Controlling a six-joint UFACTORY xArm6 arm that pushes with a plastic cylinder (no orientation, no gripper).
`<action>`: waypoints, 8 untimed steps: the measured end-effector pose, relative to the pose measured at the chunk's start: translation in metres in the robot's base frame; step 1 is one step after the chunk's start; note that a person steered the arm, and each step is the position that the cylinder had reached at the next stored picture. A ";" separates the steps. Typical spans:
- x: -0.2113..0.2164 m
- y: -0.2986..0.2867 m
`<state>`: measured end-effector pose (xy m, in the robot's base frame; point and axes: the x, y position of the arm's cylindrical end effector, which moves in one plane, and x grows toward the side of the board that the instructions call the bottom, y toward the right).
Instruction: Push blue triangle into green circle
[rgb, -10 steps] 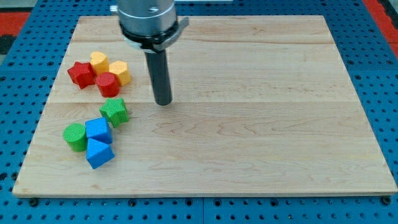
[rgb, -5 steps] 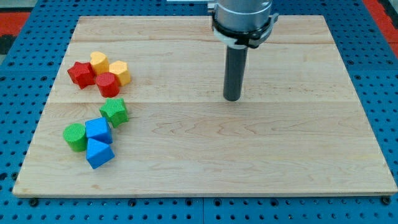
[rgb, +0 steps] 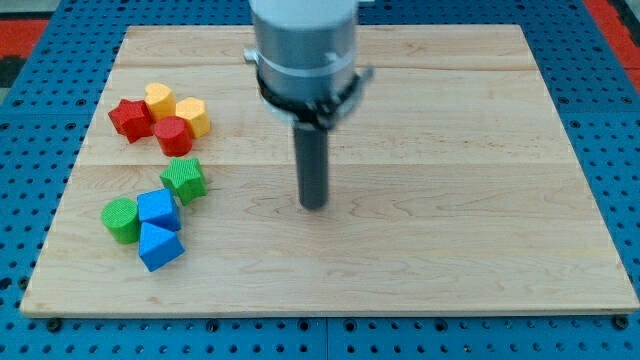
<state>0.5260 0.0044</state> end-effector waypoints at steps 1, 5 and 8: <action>0.093 -0.005; 0.090 -0.175; 0.083 -0.188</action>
<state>0.6090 -0.1838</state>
